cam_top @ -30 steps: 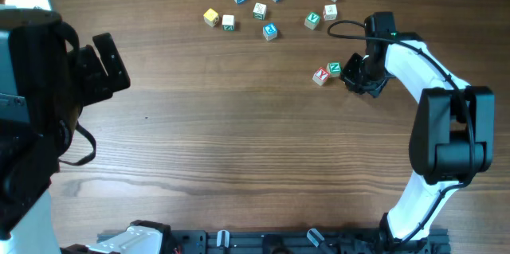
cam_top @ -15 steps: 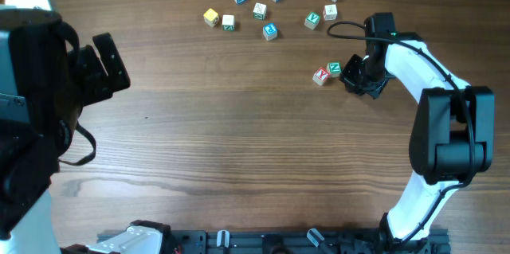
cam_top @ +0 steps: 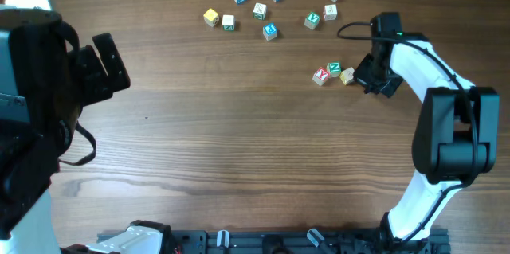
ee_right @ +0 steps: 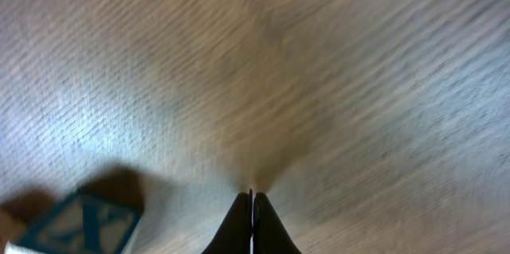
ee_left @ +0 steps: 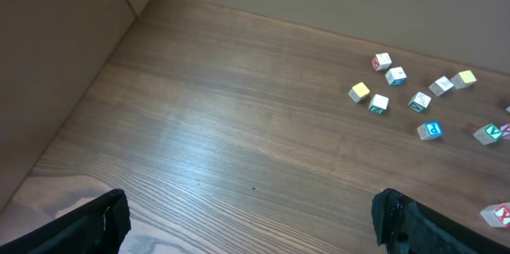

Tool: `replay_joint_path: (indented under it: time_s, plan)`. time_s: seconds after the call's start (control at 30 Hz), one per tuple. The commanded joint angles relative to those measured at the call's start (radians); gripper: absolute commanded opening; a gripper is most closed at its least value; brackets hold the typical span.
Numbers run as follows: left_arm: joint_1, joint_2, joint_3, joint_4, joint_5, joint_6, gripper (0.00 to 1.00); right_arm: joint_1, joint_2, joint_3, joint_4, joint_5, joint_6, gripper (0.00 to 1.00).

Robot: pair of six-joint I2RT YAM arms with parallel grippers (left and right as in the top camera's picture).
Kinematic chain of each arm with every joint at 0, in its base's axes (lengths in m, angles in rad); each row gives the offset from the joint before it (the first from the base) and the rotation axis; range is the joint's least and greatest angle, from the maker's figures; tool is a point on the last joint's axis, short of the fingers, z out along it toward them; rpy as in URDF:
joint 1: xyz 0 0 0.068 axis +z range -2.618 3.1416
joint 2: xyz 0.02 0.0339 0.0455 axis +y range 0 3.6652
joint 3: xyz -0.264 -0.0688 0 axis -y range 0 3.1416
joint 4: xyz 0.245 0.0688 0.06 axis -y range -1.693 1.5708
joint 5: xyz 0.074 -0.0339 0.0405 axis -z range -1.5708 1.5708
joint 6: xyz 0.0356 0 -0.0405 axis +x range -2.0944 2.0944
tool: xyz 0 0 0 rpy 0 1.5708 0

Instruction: Form a circle

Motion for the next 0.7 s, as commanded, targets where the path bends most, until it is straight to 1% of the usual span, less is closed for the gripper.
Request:
replay_joint_path:
  time_s: [0.0, 0.23, 0.67]
  plan:
    - [0.005, 0.0, 0.0, 0.0, -0.016, 0.002, 1.0, -0.014, -0.003, -0.003, 0.067, 0.037, 0.018, 0.04]
    - [0.005, 0.0, 0.0, 0.0, -0.016, 0.002, 1.0, -0.014, -0.003, -0.003, 0.146, -0.116, 0.016, 0.04]
    - [0.005, 0.0, 0.0, 0.0, -0.016, 0.002, 1.0, -0.013, -0.003, -0.003, 0.131, -0.195, 0.015, 0.04]
